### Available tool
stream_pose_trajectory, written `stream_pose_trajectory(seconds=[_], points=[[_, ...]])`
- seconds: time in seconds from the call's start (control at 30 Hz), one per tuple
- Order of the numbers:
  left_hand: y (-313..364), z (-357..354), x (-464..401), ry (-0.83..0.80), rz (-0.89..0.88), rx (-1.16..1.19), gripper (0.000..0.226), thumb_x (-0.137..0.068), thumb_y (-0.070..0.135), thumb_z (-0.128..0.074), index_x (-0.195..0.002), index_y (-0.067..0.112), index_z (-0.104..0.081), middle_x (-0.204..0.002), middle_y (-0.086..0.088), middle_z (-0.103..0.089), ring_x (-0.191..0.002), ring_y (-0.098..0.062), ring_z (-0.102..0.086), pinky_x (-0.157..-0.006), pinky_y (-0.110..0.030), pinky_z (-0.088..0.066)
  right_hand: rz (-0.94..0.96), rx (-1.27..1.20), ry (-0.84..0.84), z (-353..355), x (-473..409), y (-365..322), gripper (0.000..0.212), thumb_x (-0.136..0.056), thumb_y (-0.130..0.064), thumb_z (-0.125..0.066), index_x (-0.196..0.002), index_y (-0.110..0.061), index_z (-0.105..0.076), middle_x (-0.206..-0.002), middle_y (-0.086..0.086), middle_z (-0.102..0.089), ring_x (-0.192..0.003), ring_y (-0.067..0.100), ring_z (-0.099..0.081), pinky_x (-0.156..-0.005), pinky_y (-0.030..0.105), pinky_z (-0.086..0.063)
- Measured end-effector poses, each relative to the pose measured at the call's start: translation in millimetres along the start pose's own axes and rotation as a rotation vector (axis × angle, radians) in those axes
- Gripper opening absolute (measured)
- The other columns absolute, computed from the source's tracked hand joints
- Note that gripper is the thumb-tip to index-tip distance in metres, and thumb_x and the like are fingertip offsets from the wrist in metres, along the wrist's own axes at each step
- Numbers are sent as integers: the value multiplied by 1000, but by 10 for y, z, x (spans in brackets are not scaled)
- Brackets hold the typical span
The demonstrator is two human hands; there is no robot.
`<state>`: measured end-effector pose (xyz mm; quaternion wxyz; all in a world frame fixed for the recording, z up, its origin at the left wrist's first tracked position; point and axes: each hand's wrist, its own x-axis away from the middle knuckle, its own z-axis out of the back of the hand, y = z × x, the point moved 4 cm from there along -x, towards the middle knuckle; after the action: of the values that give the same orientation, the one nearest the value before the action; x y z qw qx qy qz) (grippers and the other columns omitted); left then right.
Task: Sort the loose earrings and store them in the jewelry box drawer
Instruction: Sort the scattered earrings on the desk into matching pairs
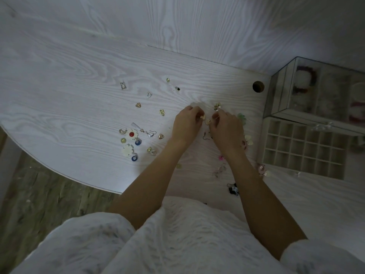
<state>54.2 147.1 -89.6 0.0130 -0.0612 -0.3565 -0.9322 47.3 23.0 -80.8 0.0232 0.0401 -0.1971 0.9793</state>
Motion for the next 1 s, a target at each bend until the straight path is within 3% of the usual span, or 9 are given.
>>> stream_pose_trajectory(seconds=[0.13,0.4,0.6,0.77,1.0], points=[[-64,43,5,8,9,3,15,-79,7,-61,-92,10,-67,-89,-10,-66,-80,-24,-61,-71,-33,-48,12,-25,-18,-23,15,-10,20,-82,-27,-60,-95,-12,-60,-89,8,-65,-83,26,-58,-80,41,-45],[43,7,-55,-35,5,14,17,-81,7,-60,-96,8,-68,-92,-13,-66,-82,-26,-62,-75,-34,-49,-78,-41,24,-38,-16,-3,17,-91,-17,-52,-99,-6,-62,-93,12,-64,-86,26,-58,-68,31,-40],[97,21,8,-78,-4,70,19,-86,12,-57,-103,10,-66,-96,-9,-70,-87,-23,-64,-80,-36,-51,-68,-196,13,61,50,0,23,-88,-7,-50,-109,-8,-62,-99,10,-68,-92,24,-61,-80,37,-50],[-168,337,386,-40,-56,50,19,-89,15,-56,-105,15,-65,-95,-1,-69,-79,-10,-60,-74,-25,-48,-51,-214,23,293,252,195,29,-84,-2,-55,-111,-9,-59,-98,7,-66,-92,21,-58,-80,32,-45],[-460,608,914,96,-41,-94,16,-86,16,-60,-100,16,-67,-87,-1,-70,-81,-19,-61,-65,-27,-47,132,-101,-86,144,418,133,27,-85,-5,-54,-110,-9,-63,-103,15,-63,-97,32,-55,-82,40,-46]])
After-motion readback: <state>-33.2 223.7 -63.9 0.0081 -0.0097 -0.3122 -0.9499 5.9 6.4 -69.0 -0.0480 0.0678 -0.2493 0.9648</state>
